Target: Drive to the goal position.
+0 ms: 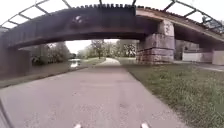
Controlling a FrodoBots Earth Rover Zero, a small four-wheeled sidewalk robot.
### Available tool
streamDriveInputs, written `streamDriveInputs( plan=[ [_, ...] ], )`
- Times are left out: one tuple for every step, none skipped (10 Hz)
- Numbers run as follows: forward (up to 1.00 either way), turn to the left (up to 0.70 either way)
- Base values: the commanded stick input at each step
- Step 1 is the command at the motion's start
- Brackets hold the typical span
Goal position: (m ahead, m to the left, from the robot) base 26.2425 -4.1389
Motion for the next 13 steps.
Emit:
streamDriveInputs(
  plan=[
    [1.00, 0.00],
    [1.00, 0.00],
    [1.00, 0.00],
    [1.00, 0.00],
    [1.00, 0.00],
    [1.00, 0.00],
    [1.00, 0.00],
    [1.00, 0.00],
    [1.00, 0.00],
    [1.00, 0.00],
    [1.00, 0.00],
    [1.00, 0.00],
    [1.00, 0.00]
  ],
)
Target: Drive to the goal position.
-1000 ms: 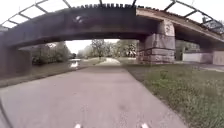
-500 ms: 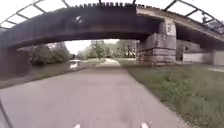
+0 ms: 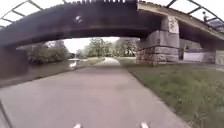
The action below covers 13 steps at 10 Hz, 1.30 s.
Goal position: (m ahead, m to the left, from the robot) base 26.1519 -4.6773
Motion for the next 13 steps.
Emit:
streamDriveInputs(
  plan=[
    [1.00, 0.00],
    [1.00, 0.00],
    [1.00, 0.00],
    [1.00, 0.00],
    [1.00, 0.00],
    [1.00, 0.00],
    [1.00, 0.00],
    [1.00, 0.00],
    [1.00, 0.00],
    [1.00, 0.40],
    [1.00, 0.40],
    [1.00, 0.40],
    [1.00, 0.00]
  ],
)
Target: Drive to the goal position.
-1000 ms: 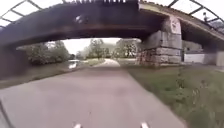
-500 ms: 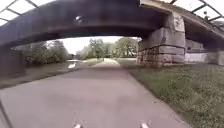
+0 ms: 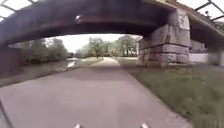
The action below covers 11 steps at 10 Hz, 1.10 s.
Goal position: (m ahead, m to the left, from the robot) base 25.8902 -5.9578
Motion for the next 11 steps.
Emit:
streamDriveInputs(
  plan=[
    [1.00, 0.00],
    [1.00, 0.00],
    [1.00, 0.00],
    [1.00, 0.00],
    [1.00, 0.00],
    [1.00, 0.00],
    [1.00, 0.00],
    [1.00, 0.00],
    [1.00, 0.00],
    [1.00, 0.00],
    [1.00, 0.00]
  ],
)
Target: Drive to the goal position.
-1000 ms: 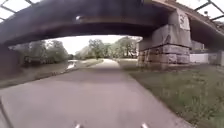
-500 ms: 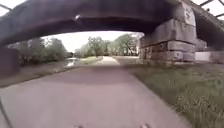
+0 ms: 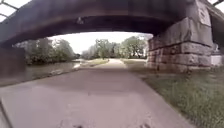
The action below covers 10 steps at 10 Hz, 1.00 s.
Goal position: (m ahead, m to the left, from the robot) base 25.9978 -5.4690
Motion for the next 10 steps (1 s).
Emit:
streamDriveInputs(
  plan=[
    [1.00, 0.00],
    [1.00, 0.00],
    [1.00, 0.00],
    [1.00, 0.00],
    [1.00, 0.00],
    [1.00, 0.00],
    [1.00, 0.00],
    [1.00, 0.00],
    [1.00, 0.00],
    [1.00, 0.00]
  ],
)
